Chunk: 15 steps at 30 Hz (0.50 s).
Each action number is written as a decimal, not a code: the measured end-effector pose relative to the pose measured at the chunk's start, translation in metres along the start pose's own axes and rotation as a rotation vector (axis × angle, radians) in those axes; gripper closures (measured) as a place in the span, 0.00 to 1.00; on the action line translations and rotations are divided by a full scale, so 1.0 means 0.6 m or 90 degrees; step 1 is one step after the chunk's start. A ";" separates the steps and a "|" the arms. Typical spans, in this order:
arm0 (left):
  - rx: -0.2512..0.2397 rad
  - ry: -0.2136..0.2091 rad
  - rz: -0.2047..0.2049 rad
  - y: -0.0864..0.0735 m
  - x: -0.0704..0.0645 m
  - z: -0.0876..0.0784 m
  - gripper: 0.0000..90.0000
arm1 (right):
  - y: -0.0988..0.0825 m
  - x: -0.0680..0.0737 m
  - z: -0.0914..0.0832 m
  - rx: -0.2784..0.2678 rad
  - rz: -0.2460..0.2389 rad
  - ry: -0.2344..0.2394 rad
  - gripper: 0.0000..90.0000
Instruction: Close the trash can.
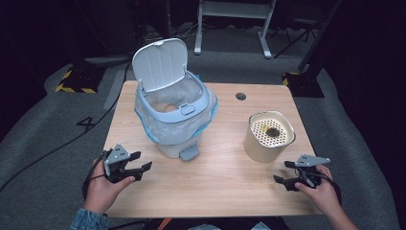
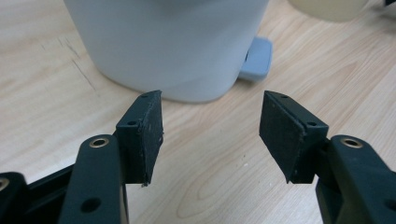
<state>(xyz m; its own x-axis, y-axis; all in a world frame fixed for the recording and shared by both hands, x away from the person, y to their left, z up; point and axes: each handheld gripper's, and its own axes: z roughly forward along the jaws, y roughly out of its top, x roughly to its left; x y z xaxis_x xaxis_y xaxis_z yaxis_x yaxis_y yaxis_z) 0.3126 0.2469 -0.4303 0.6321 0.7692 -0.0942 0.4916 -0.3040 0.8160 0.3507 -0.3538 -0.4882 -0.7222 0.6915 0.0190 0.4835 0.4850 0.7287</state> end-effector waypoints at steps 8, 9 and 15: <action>-0.027 -0.035 0.009 0.047 0.012 -0.032 0.45 | -0.011 0.002 0.022 -0.002 -0.010 -0.011 0.20; -0.033 -0.037 0.013 0.054 0.015 -0.036 0.45 | -0.012 0.002 0.023 -0.004 -0.009 -0.015 0.19; -0.065 -0.030 0.004 0.099 0.037 -0.060 0.46 | -0.013 0.001 0.024 -0.008 -0.007 -0.014 0.18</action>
<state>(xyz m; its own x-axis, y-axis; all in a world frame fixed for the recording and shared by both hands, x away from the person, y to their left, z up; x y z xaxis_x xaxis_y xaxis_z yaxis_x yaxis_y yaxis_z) 0.3340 0.2664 -0.3635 0.6635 0.7395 -0.1138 0.4258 -0.2482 0.8701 0.3536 -0.3492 -0.5040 -0.7169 0.6971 -0.0039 0.4692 0.4867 0.7369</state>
